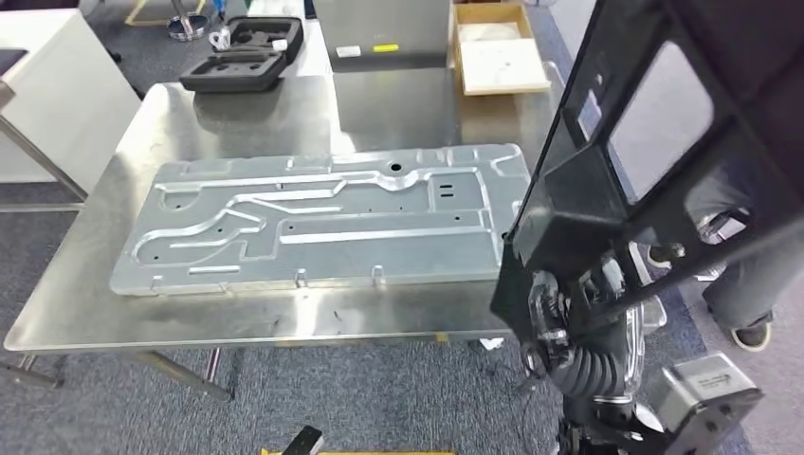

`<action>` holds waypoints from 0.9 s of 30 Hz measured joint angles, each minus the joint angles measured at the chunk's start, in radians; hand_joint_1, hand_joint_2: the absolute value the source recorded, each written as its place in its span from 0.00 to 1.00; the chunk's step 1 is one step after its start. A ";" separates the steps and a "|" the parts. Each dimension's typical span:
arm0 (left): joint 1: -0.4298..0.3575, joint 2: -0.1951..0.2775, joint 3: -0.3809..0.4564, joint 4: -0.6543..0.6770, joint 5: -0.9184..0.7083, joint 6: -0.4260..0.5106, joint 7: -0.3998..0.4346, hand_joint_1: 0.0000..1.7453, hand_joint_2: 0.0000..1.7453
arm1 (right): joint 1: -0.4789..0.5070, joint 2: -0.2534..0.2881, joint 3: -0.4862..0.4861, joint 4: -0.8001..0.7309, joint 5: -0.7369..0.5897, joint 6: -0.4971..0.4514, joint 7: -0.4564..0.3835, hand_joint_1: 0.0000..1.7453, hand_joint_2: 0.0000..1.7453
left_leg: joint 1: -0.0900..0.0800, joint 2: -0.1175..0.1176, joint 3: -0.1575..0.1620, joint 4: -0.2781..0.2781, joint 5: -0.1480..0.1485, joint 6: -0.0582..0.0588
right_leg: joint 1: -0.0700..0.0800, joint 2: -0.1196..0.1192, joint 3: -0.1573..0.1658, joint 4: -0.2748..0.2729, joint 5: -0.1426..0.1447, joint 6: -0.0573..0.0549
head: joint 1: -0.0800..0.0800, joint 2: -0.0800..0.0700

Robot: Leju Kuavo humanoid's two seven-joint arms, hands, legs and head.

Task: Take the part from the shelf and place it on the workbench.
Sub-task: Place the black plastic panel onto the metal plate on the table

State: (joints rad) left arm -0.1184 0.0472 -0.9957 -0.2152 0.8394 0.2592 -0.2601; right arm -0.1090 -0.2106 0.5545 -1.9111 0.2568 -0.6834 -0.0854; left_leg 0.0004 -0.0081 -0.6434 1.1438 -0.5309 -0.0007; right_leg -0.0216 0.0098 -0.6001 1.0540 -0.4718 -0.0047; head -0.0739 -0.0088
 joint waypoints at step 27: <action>-0.010 0.013 -0.081 -0.003 -0.085 -0.032 -0.008 0.00 1.00 | -0.250 -0.251 -0.075 0.248 0.882 0.363 0.485 1.00 1.00 | -0.006 -0.004 0.035 -0.099 0.061 0.018 | -0.003 -0.001 -0.024 0.019 0.001 0.022 | 0.004 0.000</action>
State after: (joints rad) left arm -0.1282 0.0604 -1.0764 -0.2179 0.7543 0.2275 -0.2685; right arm -0.3588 -0.4616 0.4798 -1.6631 1.1392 -0.3208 0.3999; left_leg -0.0059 -0.0123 -0.6084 1.0445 -0.4696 0.0172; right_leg -0.0250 0.0086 -0.6239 1.0733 -0.4713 0.0170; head -0.0702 -0.0088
